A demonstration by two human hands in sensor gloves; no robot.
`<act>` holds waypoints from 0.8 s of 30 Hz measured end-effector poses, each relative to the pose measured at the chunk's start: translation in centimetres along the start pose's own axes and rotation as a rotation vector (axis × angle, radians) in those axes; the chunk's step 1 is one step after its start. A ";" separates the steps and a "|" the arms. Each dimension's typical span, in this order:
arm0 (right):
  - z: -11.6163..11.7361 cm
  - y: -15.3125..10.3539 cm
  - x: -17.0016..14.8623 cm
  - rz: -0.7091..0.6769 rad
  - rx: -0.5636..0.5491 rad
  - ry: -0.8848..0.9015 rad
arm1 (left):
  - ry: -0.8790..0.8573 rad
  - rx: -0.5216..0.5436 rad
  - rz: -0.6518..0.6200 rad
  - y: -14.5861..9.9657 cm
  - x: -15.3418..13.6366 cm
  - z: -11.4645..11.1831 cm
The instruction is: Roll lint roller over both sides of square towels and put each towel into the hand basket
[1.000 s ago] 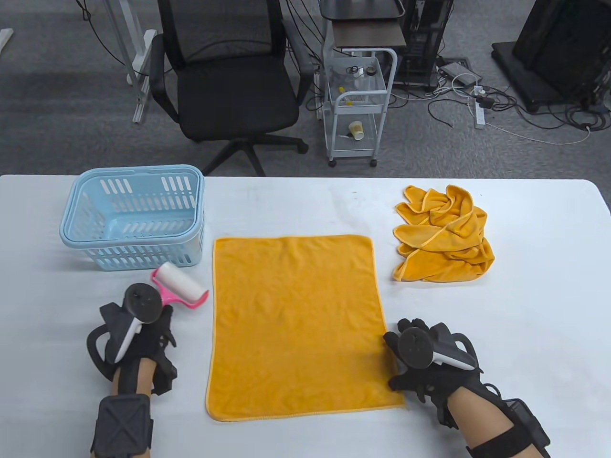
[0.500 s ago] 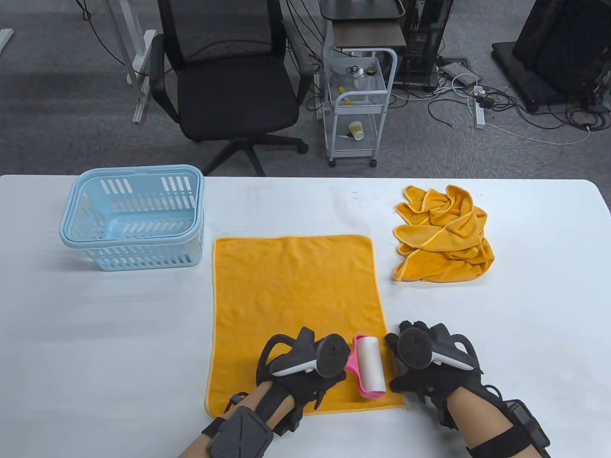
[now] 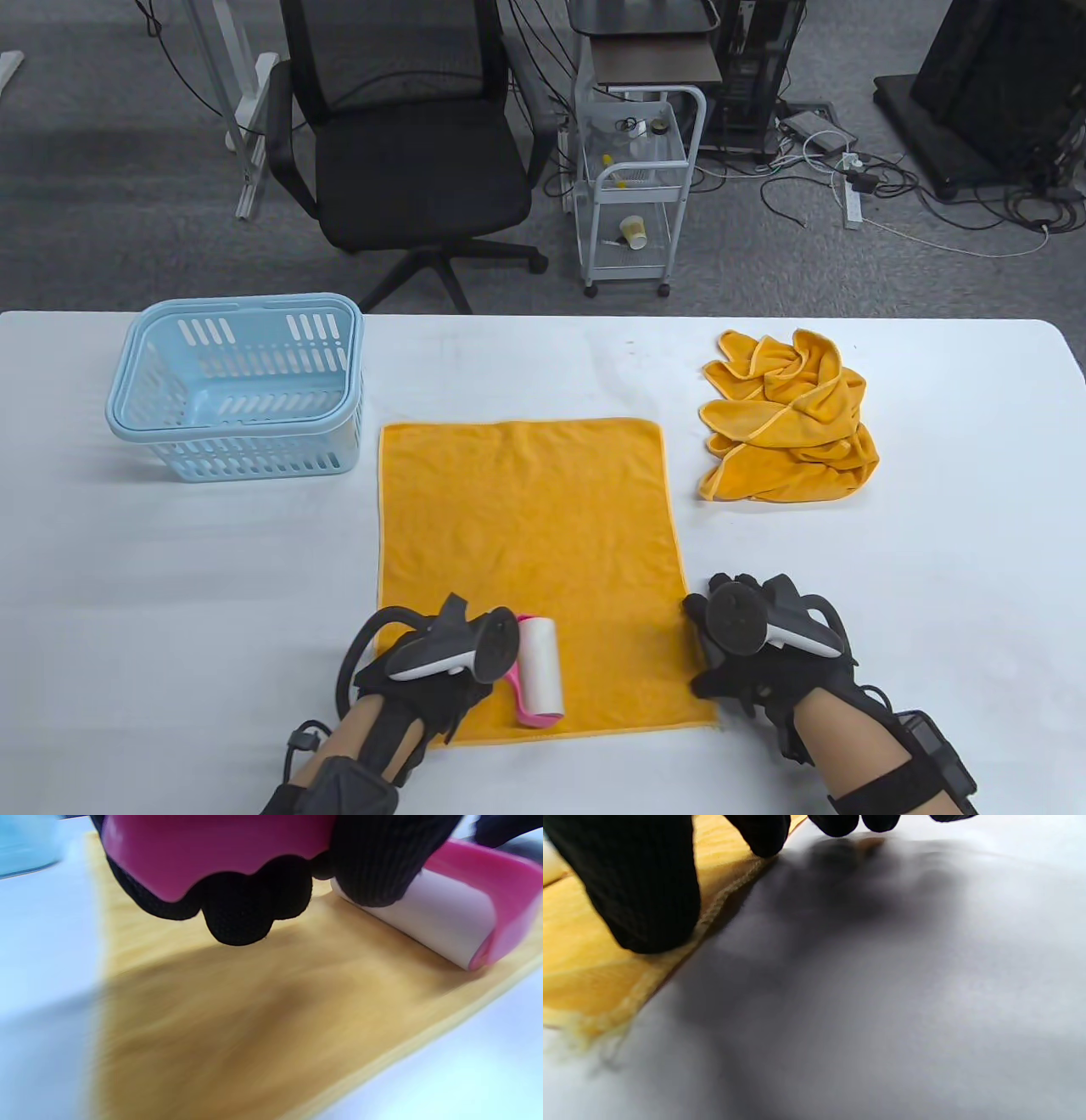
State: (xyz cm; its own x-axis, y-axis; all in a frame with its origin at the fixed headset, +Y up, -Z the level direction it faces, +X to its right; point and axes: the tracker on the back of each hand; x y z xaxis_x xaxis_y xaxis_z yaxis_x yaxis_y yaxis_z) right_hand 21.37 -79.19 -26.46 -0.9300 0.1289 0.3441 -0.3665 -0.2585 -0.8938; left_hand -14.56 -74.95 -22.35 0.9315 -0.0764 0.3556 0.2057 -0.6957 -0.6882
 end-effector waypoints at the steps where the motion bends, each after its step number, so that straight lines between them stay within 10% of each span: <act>1: 0.0 0.0 0.0 -0.001 0.000 -0.002 | 0.001 -0.016 0.029 -0.4 -1.1 -0.4; 10: 0.0 0.1 0.0 -0.003 0.002 -0.006 | -0.006 -0.083 0.196 -2.9 -7.0 -1.2; 24: 0.1 0.1 0.0 -0.002 0.008 0.008 | 0.033 0.173 -0.168 7.5 8.5 7.4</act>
State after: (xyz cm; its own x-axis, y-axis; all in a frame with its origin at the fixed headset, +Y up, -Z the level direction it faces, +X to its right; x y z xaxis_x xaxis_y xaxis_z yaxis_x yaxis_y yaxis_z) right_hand 21.32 -79.31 -26.50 -0.9290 0.1375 0.3437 -0.3689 -0.2657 -0.8907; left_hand -2.87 -75.57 -29.15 0.8701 0.0044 0.4929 0.4077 -0.5684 -0.7146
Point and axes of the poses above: the tracker on the back of each hand, its own x axis roughly to the thumb side, its own y axis roughly from the wrist to the fingertips, z = x × y, and after that the axes turned 11 degrees about -x, right-handed
